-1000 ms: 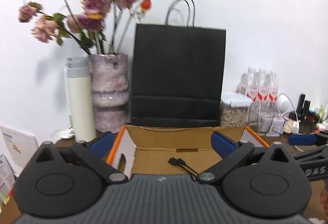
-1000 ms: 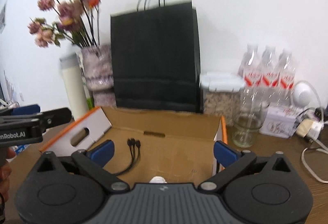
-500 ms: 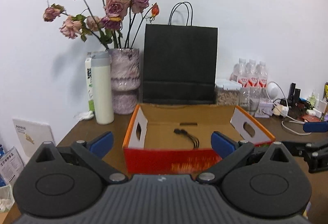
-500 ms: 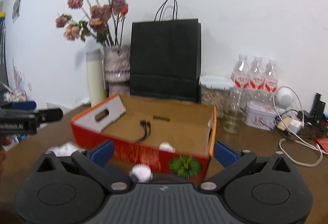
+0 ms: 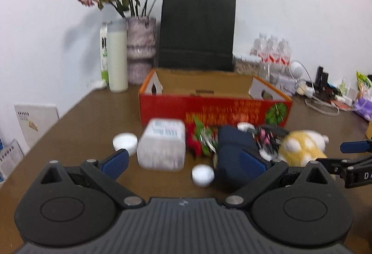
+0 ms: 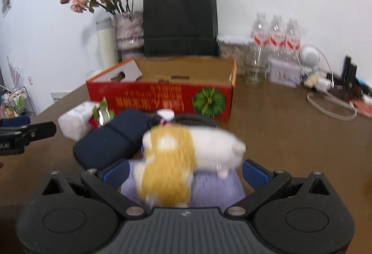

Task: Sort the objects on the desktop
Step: 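Grasp the yellow-and-white plush dog with the right gripper while the left gripper grasps the navy case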

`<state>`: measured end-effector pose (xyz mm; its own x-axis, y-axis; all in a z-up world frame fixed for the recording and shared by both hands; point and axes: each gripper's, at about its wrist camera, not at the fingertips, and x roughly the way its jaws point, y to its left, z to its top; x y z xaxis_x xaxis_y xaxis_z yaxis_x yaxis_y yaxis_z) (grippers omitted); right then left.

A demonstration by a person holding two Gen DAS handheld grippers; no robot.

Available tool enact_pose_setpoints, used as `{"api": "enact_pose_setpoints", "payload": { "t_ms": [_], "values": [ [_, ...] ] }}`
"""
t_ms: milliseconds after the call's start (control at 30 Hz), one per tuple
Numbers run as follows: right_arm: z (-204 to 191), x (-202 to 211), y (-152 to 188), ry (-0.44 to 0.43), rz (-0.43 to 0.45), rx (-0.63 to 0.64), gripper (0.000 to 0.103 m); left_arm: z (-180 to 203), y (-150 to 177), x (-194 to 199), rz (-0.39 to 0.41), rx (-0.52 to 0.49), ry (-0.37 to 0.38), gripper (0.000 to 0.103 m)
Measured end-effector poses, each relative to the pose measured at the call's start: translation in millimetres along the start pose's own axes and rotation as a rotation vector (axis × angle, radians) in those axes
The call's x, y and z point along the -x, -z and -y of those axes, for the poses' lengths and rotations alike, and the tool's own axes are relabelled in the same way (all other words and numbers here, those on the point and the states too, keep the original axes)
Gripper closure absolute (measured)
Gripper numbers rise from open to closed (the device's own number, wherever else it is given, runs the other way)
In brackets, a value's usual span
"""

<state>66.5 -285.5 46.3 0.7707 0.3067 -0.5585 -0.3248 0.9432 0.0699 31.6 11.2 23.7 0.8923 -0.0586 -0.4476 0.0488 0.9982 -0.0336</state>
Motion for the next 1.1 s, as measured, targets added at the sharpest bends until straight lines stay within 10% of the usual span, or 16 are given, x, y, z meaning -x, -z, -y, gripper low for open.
{"api": "enact_pose_setpoints", "payload": {
  "t_ms": [1100],
  "values": [
    [17, -39, 0, -0.035, -0.066, -0.076, 0.03, 78, -13, -94, -0.188, -0.246, 0.072, 0.0]
  ]
}}
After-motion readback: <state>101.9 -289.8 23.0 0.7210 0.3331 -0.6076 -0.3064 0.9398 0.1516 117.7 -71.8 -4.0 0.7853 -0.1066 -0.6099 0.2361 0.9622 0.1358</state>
